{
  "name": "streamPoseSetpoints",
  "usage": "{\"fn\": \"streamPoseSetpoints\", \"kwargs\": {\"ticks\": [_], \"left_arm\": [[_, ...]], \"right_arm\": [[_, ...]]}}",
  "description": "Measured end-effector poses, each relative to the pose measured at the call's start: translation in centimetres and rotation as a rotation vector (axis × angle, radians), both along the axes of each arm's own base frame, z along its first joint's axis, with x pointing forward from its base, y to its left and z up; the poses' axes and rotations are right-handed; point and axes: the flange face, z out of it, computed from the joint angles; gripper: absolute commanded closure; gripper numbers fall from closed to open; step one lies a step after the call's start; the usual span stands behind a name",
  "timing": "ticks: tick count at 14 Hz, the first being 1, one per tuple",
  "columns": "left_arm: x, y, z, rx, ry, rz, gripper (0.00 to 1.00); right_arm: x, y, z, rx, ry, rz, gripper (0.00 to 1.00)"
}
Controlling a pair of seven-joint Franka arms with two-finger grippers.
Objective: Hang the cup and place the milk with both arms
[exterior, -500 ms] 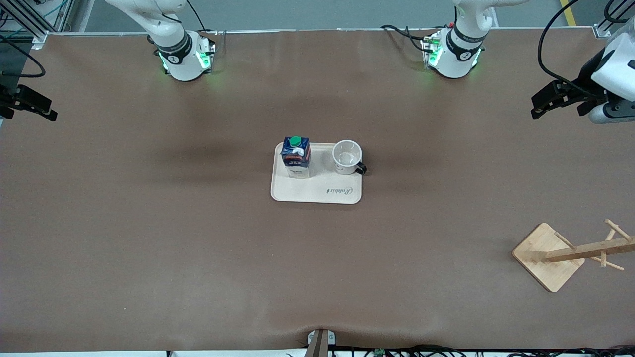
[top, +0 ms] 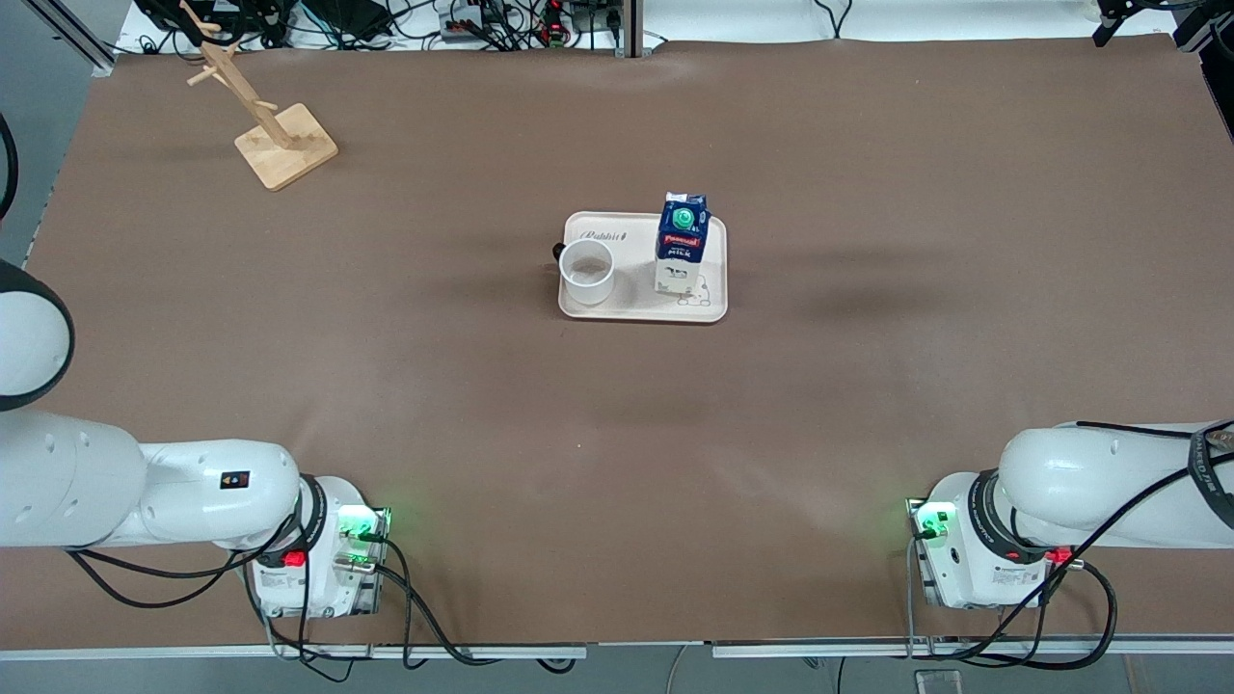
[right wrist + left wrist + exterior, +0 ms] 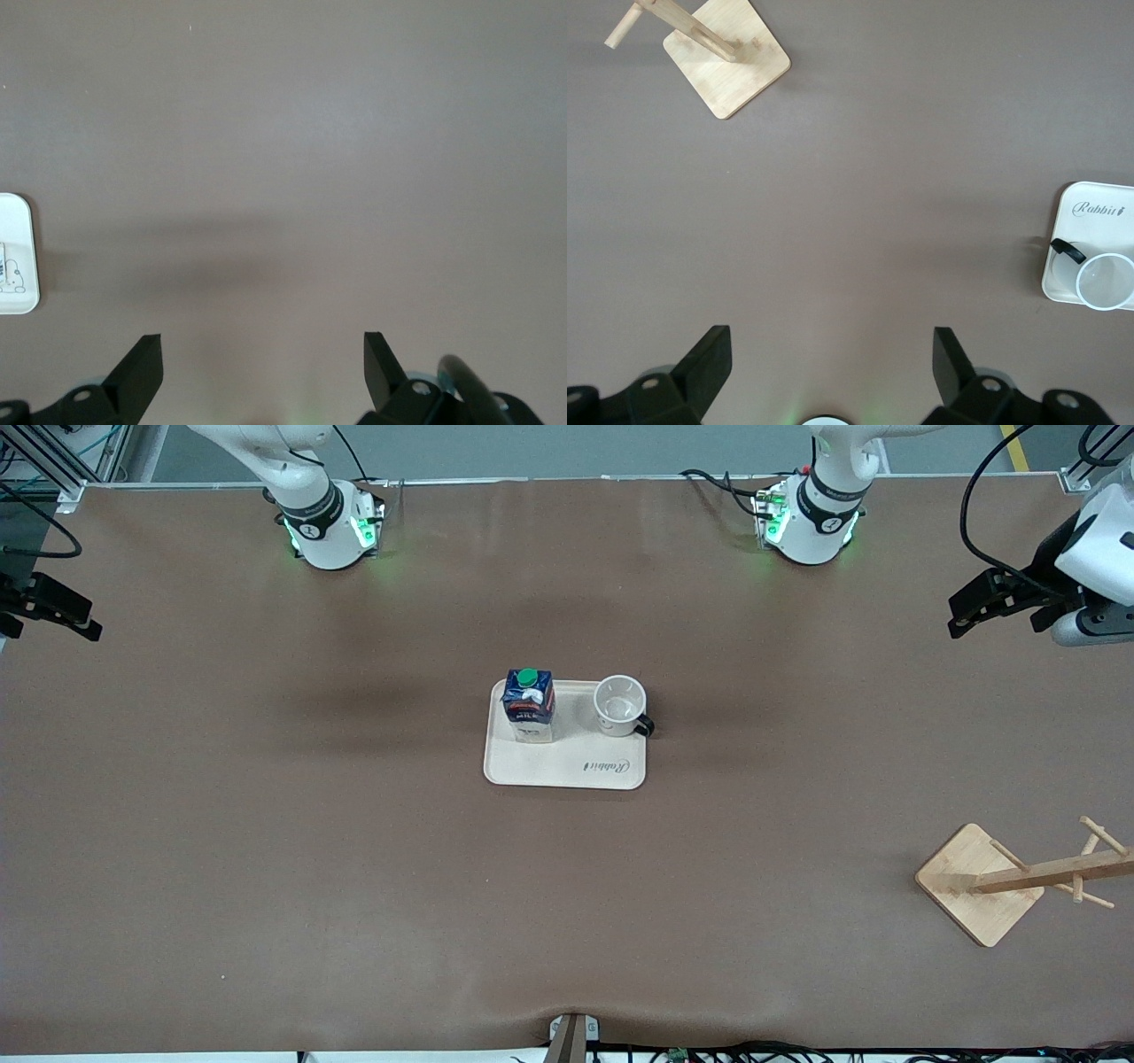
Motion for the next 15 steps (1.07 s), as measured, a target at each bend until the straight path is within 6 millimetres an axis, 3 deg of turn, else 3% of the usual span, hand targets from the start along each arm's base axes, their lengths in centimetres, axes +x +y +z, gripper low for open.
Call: {"fn": "streamPoseSetpoints", "kwargs": {"ticks": [2,4,11,15], "left_arm": [[0.4,-0.4,-0.8,0.0,0.017,-0.007,0.0],[0.9,-2.1,-2.1,0.0,0.04,-0.038,0.0],[2.5,-11.2,-8.6,-0.002,0.118,-0.06,0.0],[1.7,-18.2,-13.1,0.0,0.133,0.013,0.0]], "right_arm": [[0.6,0.7,-0.2,0.0,-0.014,0.015,0.0],[1.2,1.2,-1.1,0.003,-0.001,0.026,0.0],[1.4,0.5,-1.9,0.007,0.023,0.013,0.0],[1.2,-0.1,-2.0,0.009,0.036,0.002,0.0]]}}
